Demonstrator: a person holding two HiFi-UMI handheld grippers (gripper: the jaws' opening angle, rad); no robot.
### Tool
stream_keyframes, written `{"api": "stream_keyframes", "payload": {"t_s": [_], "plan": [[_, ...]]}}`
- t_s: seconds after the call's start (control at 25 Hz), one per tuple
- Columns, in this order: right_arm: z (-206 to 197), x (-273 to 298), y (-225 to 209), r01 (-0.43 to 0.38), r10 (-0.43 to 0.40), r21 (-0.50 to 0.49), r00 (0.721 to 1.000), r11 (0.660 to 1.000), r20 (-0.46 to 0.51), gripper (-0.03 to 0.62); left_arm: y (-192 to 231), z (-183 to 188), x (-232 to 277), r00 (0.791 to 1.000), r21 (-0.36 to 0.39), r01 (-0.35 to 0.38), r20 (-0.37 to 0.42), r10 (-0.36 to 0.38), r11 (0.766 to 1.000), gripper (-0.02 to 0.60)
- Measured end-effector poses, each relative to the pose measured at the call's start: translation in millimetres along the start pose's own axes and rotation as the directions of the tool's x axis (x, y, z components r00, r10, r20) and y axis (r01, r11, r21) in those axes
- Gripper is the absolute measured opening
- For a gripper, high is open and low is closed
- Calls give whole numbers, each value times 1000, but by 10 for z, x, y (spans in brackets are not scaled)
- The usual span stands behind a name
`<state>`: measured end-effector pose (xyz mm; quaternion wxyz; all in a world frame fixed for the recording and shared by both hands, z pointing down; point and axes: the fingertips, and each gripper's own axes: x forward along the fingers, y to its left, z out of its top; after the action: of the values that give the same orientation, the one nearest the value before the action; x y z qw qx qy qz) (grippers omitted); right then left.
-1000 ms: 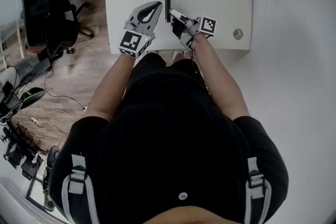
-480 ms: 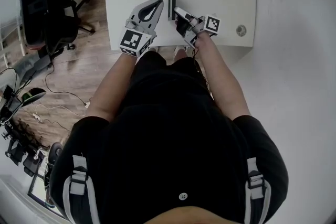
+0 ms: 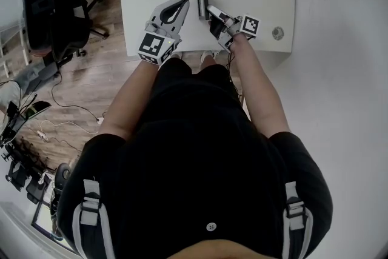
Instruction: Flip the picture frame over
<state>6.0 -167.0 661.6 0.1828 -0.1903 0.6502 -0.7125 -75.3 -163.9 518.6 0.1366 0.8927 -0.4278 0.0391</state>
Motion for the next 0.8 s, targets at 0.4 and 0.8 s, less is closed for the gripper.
{"api": "stream_keyframes", "payload": {"t_s": [0.4, 0.8], "plan": [[87, -144, 54, 51, -49, -73, 999, 996, 19, 60, -142, 60, 48, 1000, 16, 15, -3, -15, 1000, 2], [302, -299, -32, 134, -126, -109, 989, 985, 81, 67, -63, 41, 59, 1000, -7, 14, -5, -14, 1000, 2]]}}
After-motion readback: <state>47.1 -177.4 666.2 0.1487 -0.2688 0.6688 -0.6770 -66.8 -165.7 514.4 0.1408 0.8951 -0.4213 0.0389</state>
